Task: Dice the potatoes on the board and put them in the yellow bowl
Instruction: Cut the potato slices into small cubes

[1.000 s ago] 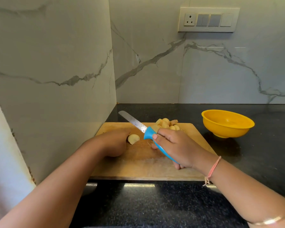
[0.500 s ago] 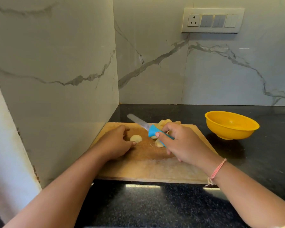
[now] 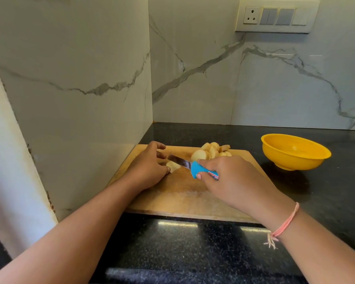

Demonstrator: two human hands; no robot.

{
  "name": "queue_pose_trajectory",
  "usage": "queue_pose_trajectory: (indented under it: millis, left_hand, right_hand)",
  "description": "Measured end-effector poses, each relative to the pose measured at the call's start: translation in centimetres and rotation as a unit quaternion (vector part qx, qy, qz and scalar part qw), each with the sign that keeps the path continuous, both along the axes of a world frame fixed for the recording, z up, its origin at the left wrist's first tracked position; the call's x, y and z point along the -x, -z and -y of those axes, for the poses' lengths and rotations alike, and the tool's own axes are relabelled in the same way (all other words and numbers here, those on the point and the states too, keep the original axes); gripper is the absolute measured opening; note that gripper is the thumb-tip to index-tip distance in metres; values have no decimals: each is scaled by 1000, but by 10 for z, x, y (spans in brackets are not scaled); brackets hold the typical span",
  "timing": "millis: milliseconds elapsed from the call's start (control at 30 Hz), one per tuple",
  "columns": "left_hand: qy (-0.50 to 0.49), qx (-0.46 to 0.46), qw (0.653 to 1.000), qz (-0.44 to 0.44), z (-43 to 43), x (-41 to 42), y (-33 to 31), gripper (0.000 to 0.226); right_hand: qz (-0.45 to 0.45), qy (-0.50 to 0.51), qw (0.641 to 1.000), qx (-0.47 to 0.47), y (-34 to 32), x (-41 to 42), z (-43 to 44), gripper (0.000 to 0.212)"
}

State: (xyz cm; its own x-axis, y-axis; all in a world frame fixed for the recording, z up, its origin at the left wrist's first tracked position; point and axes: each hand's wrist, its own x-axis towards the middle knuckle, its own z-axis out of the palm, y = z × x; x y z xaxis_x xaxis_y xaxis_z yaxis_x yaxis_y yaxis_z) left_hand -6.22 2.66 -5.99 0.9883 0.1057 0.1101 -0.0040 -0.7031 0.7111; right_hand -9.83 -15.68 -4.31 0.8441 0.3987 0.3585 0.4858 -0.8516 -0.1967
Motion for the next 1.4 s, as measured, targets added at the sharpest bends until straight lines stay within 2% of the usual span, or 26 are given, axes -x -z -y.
queue_pose_trajectory:
  millis: [233, 467, 733, 867, 1000, 1200, 1367, 1400]
  left_hand:
    - [27, -55, 997, 37, 0, 2, 2, 53]
    - [25, -63, 998, 13, 1, 2, 0, 49]
    - [23, -106, 994, 0, 4, 3, -4, 52]
    - [30, -119, 992, 5, 4, 4, -4, 48]
    - [49, -147, 988, 22, 3, 7, -2, 31]
    - [17, -145, 987, 59, 3, 2, 2, 26]
    - [-14, -169, 983, 67, 10, 1, 5, 16]
    - [-14, -178, 982, 64, 11, 1, 6, 20]
  right_hand:
    - [31, 8, 999, 20, 2, 3, -2, 42]
    - [-8, 33, 998, 47, -1, -2, -13, 40]
    - [-20, 12, 995, 100, -13, 2, -17, 19]
    - [-17, 27, 995, 94, -9, 11, -16, 25]
    - [-28, 38, 995, 86, -5, 17, -18, 27]
    - [-63, 69, 994, 61, -10, 15, -19, 35]
    - [-81, 74, 992, 56, -18, 9, -29, 23]
    - [-79, 72, 993, 58, -19, 9, -31, 21]
